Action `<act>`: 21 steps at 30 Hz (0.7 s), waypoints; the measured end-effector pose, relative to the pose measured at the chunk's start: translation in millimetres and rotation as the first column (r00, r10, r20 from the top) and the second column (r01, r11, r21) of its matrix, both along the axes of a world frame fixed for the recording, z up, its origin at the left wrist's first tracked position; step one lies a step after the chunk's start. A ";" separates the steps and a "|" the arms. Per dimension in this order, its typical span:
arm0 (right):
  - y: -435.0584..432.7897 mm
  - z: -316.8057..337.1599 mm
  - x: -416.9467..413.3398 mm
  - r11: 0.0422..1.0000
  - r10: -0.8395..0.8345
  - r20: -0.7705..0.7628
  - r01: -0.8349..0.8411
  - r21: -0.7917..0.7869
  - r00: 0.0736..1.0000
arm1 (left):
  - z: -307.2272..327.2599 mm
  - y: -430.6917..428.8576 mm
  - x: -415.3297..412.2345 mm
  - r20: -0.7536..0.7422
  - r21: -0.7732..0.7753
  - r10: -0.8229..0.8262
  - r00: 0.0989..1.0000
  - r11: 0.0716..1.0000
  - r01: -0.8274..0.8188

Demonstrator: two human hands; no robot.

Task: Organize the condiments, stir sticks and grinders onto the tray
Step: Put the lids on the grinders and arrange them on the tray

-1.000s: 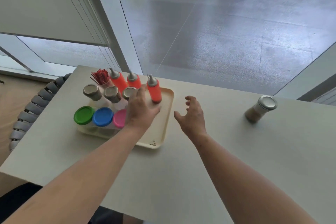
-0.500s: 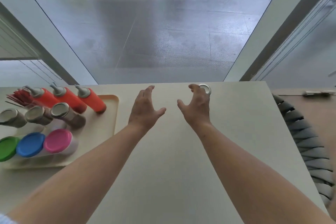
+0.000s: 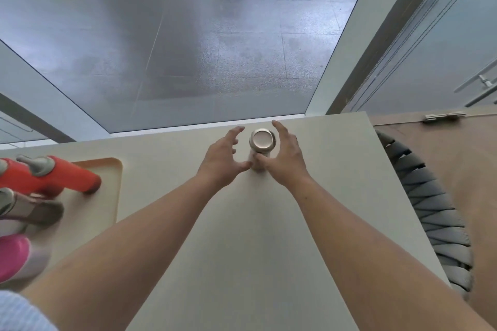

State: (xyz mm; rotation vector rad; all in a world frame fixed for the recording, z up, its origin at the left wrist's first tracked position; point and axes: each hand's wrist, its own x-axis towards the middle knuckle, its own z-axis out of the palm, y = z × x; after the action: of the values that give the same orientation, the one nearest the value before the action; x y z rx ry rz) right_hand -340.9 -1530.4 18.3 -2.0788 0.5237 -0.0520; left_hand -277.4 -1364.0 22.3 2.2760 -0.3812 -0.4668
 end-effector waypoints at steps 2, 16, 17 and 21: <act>-3.0 -6.0 2.0 0.998 0.018 0.005 -0.019 0.053 1.000 | -5.7 -9.9 1.9 -0.036 -0.021 -0.019 0.999 1.000 0.018; 8.5 -0.2 0.0 0.991 0.057 0.057 -0.063 0.115 0.997 | -8.3 -5.5 -3.8 -0.009 -0.077 0.035 0.999 0.996 -0.036; 12.9 1.3 0.1 0.991 0.065 0.057 -0.071 0.116 0.996 | -7.3 -0.9 -4.6 -0.007 -0.074 0.044 0.999 0.996 -0.044; 44.6 8.8 1.9 0.985 0.102 0.064 -0.110 0.132 0.993 | 0.0 31.8 -9.8 0.008 -0.057 0.090 0.996 0.994 -0.089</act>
State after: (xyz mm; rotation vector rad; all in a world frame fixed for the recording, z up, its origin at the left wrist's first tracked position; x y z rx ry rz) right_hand -339.0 -1485.8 27.1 -1.9631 0.3712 -0.0127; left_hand -287.2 -1332.2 22.3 2.2315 -0.2930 -0.3932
